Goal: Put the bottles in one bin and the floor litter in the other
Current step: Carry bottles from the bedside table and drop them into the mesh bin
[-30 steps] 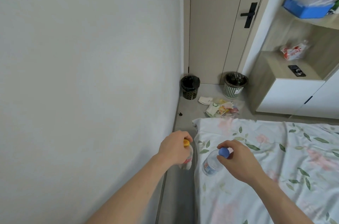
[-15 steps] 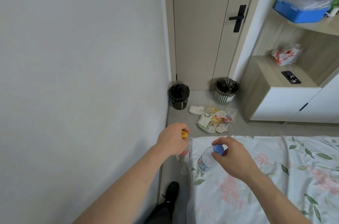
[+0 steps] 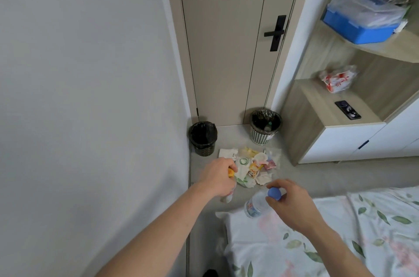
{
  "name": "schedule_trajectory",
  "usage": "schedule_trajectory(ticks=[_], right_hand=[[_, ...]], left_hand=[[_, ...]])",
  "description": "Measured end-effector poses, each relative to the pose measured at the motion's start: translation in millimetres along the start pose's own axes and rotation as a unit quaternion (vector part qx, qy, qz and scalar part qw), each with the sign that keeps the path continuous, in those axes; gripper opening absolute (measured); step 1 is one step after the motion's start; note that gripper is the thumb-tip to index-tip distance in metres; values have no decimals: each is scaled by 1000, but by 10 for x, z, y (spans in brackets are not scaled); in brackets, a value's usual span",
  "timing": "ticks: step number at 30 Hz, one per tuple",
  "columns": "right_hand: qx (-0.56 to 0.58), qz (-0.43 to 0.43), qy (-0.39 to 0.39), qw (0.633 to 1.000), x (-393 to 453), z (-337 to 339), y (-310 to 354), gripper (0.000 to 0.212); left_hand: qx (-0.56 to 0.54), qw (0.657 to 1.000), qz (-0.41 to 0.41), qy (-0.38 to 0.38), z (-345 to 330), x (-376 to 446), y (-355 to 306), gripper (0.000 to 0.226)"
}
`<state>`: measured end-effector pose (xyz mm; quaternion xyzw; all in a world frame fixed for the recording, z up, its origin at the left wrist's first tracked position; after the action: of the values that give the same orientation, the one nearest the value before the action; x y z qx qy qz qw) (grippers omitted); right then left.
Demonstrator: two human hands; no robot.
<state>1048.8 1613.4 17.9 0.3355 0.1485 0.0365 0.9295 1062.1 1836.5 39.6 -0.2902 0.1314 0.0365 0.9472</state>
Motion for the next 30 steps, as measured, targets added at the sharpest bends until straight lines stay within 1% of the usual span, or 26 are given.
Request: schedule_trajectory(ticks=[3,8,14,17,23,27,30], right_hand=[[-6,0,-6,1000,274,145,-41,22],[-23,14,1,1000,706,234,-2,24],[-18,14,8,1000,1388,260,119,25],[-15,0,5,1000,1873,244,153,22],[1,-35,-9,999,3224,93,243,21],[1,-78,14,997,4019,34,411,22],[10,-96,4,995,4457,128,553,22]], left_hand=[[8,1000,-15,0,88,228,-98,33],[6,1000,-14,-12,248,551,-65,34],[10,999,-29,-15,454,1293,27,33],[14,999,-38,0,502,1848,101,31],[27,997,-58,37,701,3360,409,29],[32,996,-56,60,974,4175,589,29],[37,995,-60,67,1168,4685,662,27]])
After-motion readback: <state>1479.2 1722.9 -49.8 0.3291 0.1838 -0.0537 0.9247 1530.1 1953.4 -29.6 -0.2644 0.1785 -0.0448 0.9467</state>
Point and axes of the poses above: each hand's wrist, its own x-axis towards the middle knuckle, its own z-axis out of the back of the hand, y = z × x, the point moved 8 cm from there along x, towards the middle knuckle, and after that the axes turned 1 degree about -z, right-handed, at the moved point
